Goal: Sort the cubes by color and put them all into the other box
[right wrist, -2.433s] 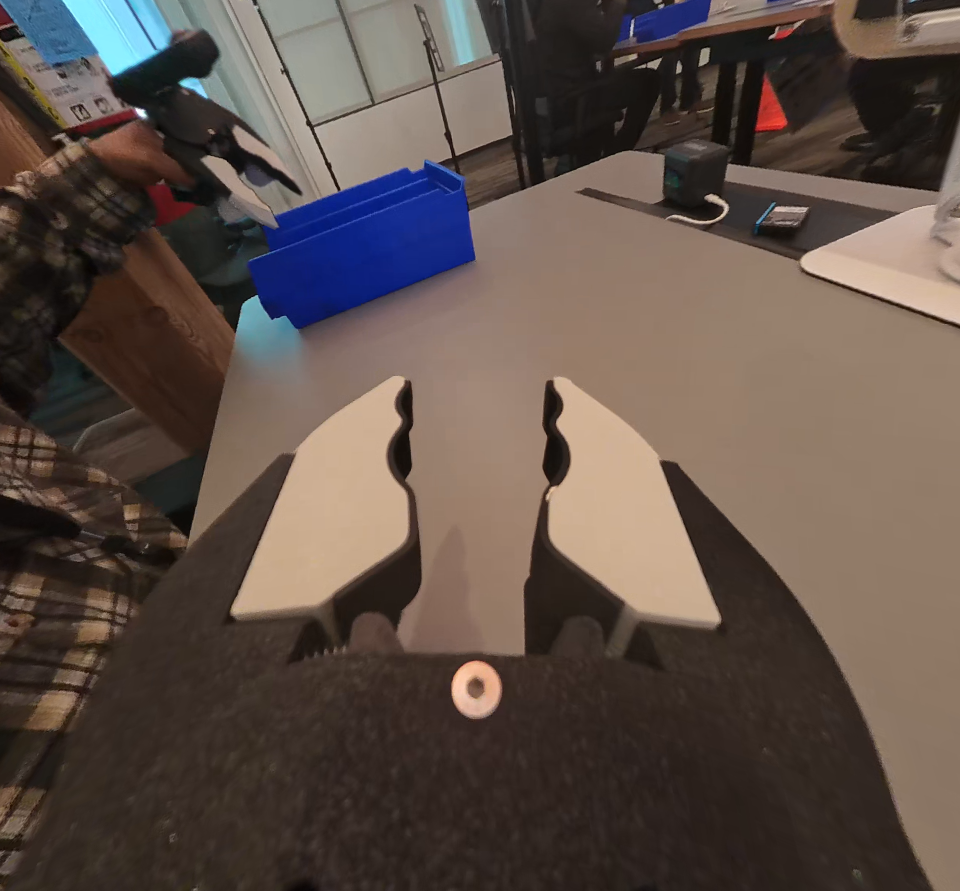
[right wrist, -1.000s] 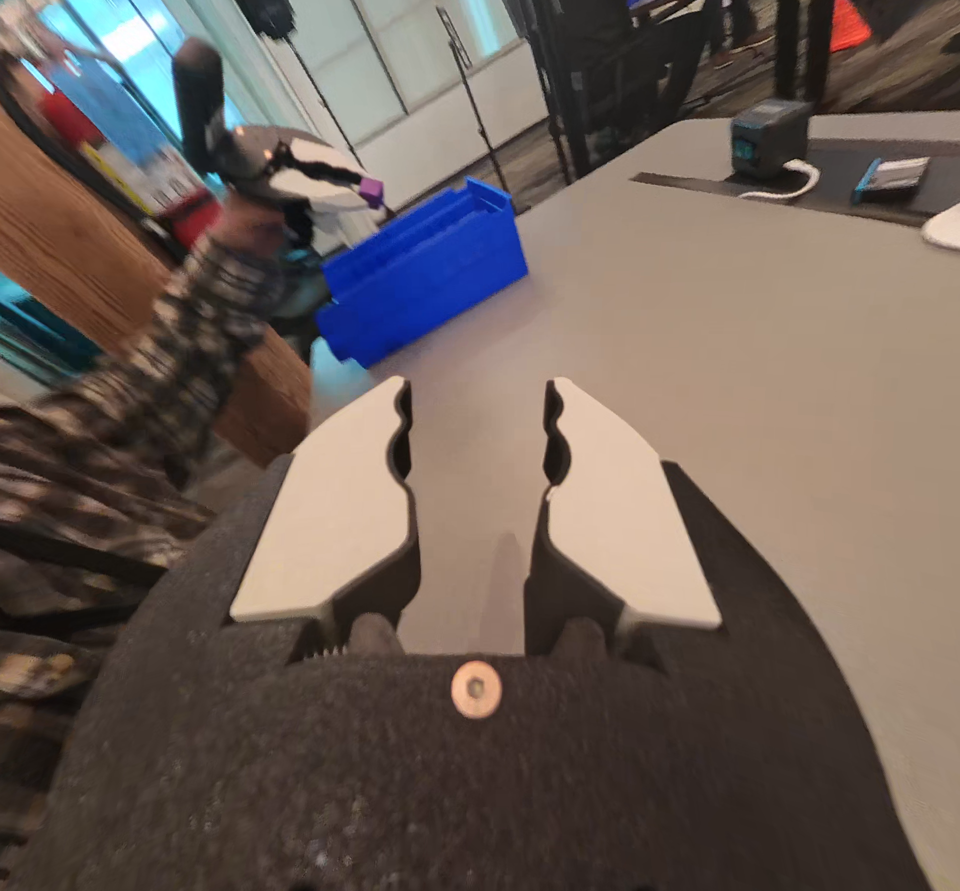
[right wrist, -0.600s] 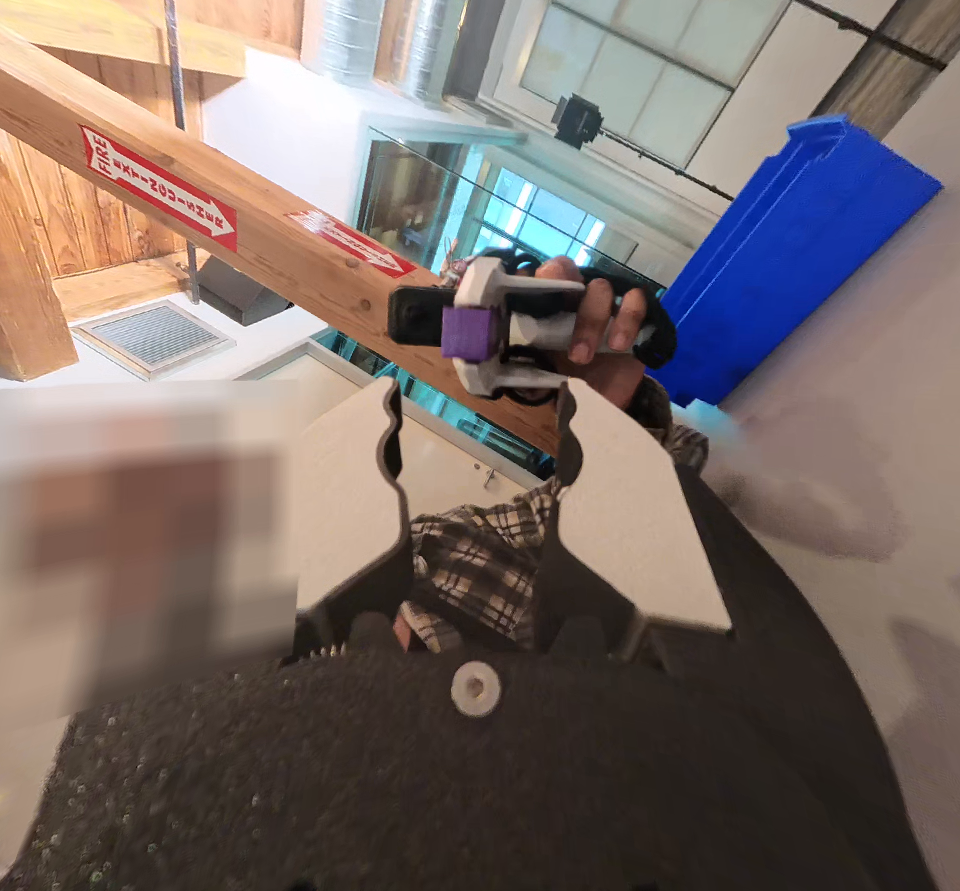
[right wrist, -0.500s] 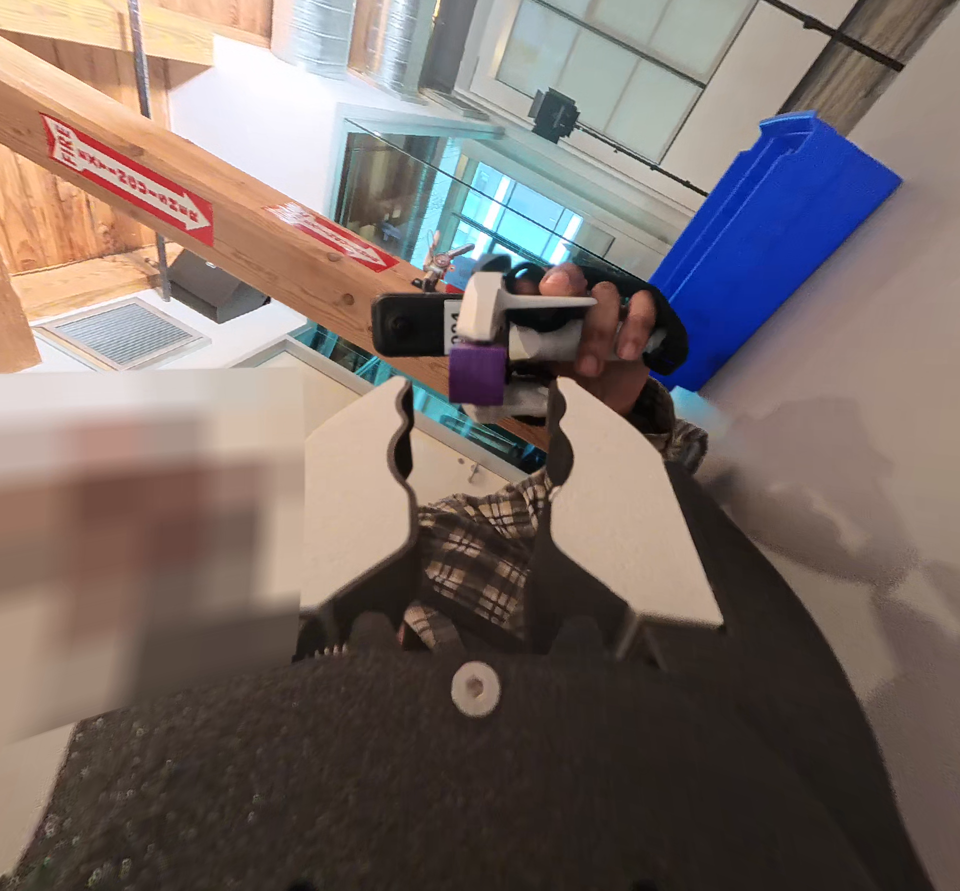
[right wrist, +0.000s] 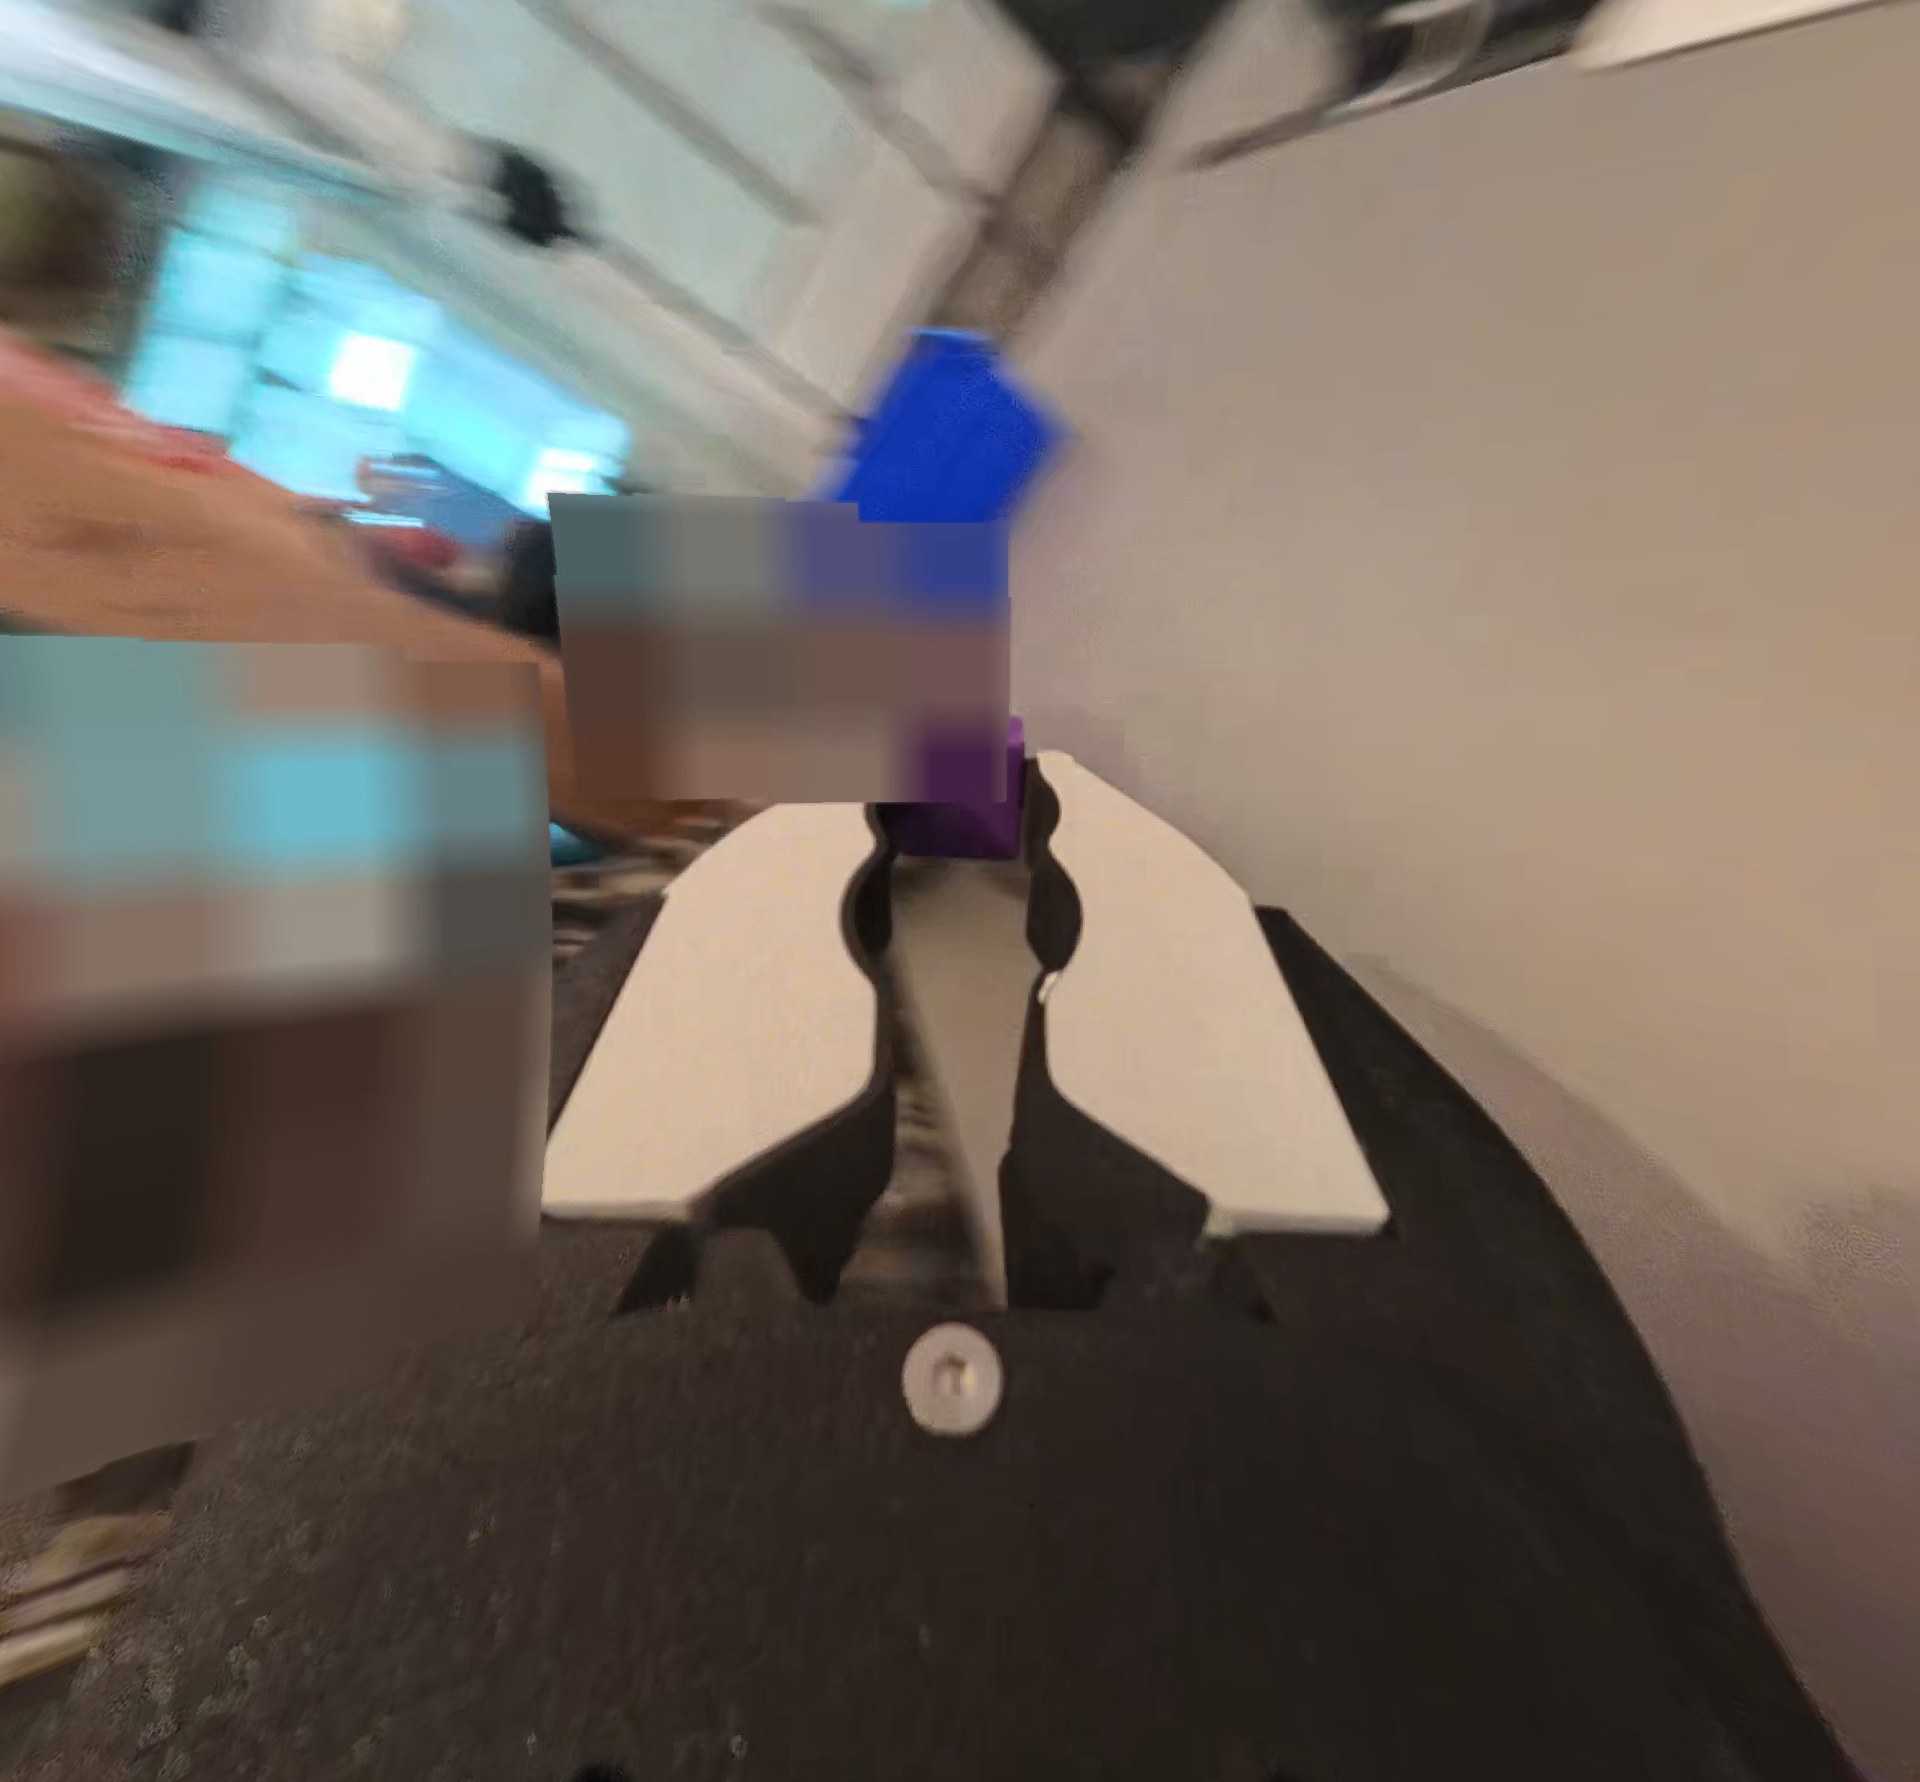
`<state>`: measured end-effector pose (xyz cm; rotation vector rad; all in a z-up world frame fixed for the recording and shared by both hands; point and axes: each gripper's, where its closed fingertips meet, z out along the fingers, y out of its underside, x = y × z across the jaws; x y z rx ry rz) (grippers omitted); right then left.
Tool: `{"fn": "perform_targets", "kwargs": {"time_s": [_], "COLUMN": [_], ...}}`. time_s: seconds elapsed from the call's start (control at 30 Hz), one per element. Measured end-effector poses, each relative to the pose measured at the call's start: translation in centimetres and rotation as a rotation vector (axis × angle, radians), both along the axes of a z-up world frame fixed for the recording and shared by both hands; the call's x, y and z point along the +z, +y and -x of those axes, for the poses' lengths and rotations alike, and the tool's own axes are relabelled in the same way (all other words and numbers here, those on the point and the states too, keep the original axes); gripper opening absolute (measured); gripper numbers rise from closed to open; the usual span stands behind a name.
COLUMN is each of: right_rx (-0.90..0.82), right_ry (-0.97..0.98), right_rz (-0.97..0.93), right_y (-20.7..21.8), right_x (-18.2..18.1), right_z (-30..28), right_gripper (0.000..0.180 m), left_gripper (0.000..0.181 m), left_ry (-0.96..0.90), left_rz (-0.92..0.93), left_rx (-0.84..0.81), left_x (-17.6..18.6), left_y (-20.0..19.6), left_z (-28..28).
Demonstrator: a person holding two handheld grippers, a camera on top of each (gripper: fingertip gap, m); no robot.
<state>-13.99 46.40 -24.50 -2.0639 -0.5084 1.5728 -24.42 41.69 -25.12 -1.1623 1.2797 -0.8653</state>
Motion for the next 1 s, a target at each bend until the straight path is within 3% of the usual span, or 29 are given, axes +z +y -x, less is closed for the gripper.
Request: {"fn": "perform_targets", "kwargs": {"time_s": [0.03, 0.13, 0.2, 0.33, 0.57, 0.67, 0.77, 0.9, 1.0], "right_rx": [-0.088, -0.313, -0.370, -0.338, -0.312, -0.343, -0.429, -0.460, -0.386], "right_ry": [-0.185, -0.735, -0.951, -1.066, -1.184, -1.174, -1.101, -0.828, -0.668], "right_rz": [-0.049, -0.013, 0.111, 0.295, 0.370, 0.338, 0.185, -0.145, -0.345], "right_y": [1.2, 3.3, 3.0, 1.7, 1.9, 2.2, 3.7, 4.6, 3.7], "right_x": [-1.2, -5.7, -9.0, -15.0, -19.4, -16.8, -9.9, 0.1, 3.1], "right_z": [-4.1, -18.1, -24.9, -29.3, -30.7, -30.6, -28.9, -20.8, -13.4], "right_gripper": [0.022, 0.022, 0.022, 0.022, 0.026, 0.045, 0.050, 0.049, 0.058], "left_gripper": [0.033, 0.033, 0.033, 0.029, 0.030, 0.034, 0.038, 0.041, 0.042], "left_ry": [0.006, 0.028, 0.061, 0.121, 0.134, 0.122, 0.109, 0.101, 0.119], "left_rz": [0.020, 0.045, 0.072, 0.050, 0.055, 0.053, 0.046, 0.038, 0.044], "left_rx": [-0.009, 0.006, 0.005, 0.004, -0.010, 0.014, 0.061, 0.165, 0.248], "left_x": [-0.9, -3.5, -5.0, -6.4, -6.6, -5.8, -4.5, -3.0, -2.7], "left_y": [-0.1, 0.2, 0.4, 0.4, 0.1, 0.4, 0.7, 1.3, 2.2], "left_z": [0.0, 0.1, -0.3, -0.9, -1.1, -0.4, 1.0, 4.0, 6.7]}}
